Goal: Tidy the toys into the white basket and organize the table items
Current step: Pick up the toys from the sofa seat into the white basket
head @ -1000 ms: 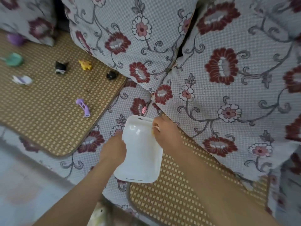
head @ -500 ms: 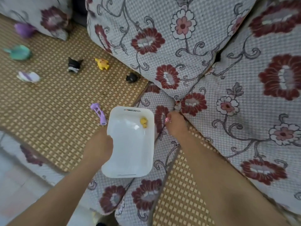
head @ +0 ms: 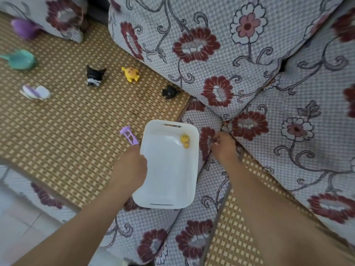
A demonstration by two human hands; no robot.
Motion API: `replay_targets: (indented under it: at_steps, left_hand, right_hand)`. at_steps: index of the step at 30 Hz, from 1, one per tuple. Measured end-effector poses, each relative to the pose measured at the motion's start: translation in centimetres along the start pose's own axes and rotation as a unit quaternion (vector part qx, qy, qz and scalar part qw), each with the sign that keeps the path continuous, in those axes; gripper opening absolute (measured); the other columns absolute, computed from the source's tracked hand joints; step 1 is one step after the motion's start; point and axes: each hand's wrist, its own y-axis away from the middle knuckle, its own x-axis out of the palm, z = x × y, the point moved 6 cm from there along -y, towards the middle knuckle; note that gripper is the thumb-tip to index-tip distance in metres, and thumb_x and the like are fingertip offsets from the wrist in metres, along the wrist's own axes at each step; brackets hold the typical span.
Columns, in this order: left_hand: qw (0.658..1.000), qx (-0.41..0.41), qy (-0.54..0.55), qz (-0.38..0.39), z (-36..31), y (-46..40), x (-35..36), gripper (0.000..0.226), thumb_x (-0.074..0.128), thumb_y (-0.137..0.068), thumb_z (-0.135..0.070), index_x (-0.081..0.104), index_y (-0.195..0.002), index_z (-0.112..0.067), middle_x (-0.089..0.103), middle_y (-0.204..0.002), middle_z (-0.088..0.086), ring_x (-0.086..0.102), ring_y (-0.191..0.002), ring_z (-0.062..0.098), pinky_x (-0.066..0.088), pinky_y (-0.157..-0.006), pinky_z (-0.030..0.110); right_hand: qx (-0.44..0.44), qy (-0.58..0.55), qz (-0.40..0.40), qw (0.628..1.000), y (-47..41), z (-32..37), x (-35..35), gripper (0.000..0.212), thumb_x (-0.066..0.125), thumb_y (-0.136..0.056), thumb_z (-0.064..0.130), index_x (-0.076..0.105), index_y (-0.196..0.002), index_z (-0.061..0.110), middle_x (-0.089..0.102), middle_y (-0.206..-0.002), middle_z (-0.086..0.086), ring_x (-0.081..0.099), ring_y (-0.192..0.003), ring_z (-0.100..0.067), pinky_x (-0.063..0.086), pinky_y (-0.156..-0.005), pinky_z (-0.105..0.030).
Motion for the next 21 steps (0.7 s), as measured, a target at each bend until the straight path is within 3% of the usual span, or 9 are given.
replay_targets:
  at_steps: [2, 6, 10, 12, 15, 18, 21]
  left_hand:
    - [1.000, 0.005, -0.009, -0.007, -0.2, 0.3, -0.9, 0.010, 0.036, -0.094, -0.009, 0.046, -0.097, -0.008, 0.050, -0.075, 0.009, 0.043, -0.063, 0.023, 0.025, -0.052, 0.032]
    - [1.000, -0.005, -0.010, -0.012, 0.1, 0.6, -2.4, 0.017, 0.035, -0.093, -0.008, 0.049, -0.103, -0.006, 0.049, -0.079, 0.007, 0.050, -0.073, 0.029, 0.030, -0.059, 0.032]
    - [1.000, -0.008, -0.001, -0.015, 0.6, 1.3, -4.0, 0.021, 0.036, -0.092, -0.008, 0.052, -0.105, -0.007, 0.052, -0.078, 0.007, 0.050, -0.070, 0.028, 0.031, -0.055, 0.032]
    - [1.000, -0.005, 0.005, -0.011, 1.0, 1.9, -4.9, 0.021, 0.035, -0.093, -0.008, 0.051, -0.106, -0.010, 0.048, -0.073, 0.002, 0.048, -0.067, 0.026, 0.033, -0.058, 0.032]
    - [1.000, -0.025, 0.010, -0.009, 2.6, 2.6, -6.2, 0.019, 0.035, -0.093, -0.010, 0.051, -0.103, -0.011, 0.047, -0.070, 0.000, 0.048, -0.063, 0.024, 0.034, -0.057, 0.032]
    - [0.998, -0.057, 0.005, -0.016, 5.2, 2.9, -7.7, 0.014, 0.035, -0.092, -0.009, 0.048, -0.091, -0.013, 0.050, -0.074, 0.005, 0.050, -0.065, 0.026, 0.035, -0.057, 0.032]
    - [0.996, -0.080, 0.019, -0.026, 7.9, 3.0, -9.5, 0.018, 0.036, -0.091, -0.005, 0.042, -0.077, -0.014, 0.048, -0.065, 0.007, 0.043, -0.055, 0.024, 0.031, -0.052, 0.031]
  right_hand:
    - [0.018, -0.105, -0.014, 0.994, 1.1, 1.3, -2.4, 0.008, 0.059, -0.088, 0.004, 0.058, -0.081, 0.010, 0.066, -0.088, -0.015, 0.056, -0.071, -0.022, 0.046, -0.062, -0.030]
    - [-0.052, -0.247, -0.009, 0.968, 4.9, 7.5, -7.7, 0.003, 0.063, -0.086, 0.011, 0.063, -0.088, 0.008, 0.066, -0.076, -0.014, 0.057, -0.061, -0.016, 0.052, -0.061, -0.038]
    - [-0.225, -0.130, 0.076, 0.963, 10.0, 15.5, -7.9, 0.004, 0.065, -0.086, 0.013, 0.065, -0.086, 0.009, 0.058, -0.070, 0.006, 0.054, -0.058, 0.000, 0.045, -0.056, -0.013]
    - [-0.289, -0.012, 0.095, 0.952, 11.2, 18.1, -5.9, 0.009, 0.063, -0.088, 0.016, 0.058, -0.082, 0.012, 0.056, -0.081, 0.004, 0.056, -0.070, -0.009, 0.049, -0.065, -0.022]
    - [-0.319, 0.109, 0.116, 0.934, 11.3, 19.9, -3.0, 0.019, 0.058, -0.091, 0.017, 0.042, -0.080, 0.019, 0.053, -0.095, -0.004, 0.055, -0.082, -0.025, 0.048, -0.071, -0.038]
    - [-0.333, 0.101, 0.120, 0.930, 11.5, 22.0, -1.6, 0.007, 0.056, -0.091, 0.015, 0.054, -0.085, 0.011, 0.055, -0.100, -0.005, 0.057, -0.088, -0.026, 0.048, -0.073, -0.037]
    - [-0.320, 0.052, 0.083, 0.942, 11.0, 23.7, -1.2, 0.009, 0.055, -0.091, 0.016, 0.061, -0.092, 0.009, 0.061, -0.096, -0.006, 0.058, -0.084, -0.023, 0.051, -0.075, -0.040]
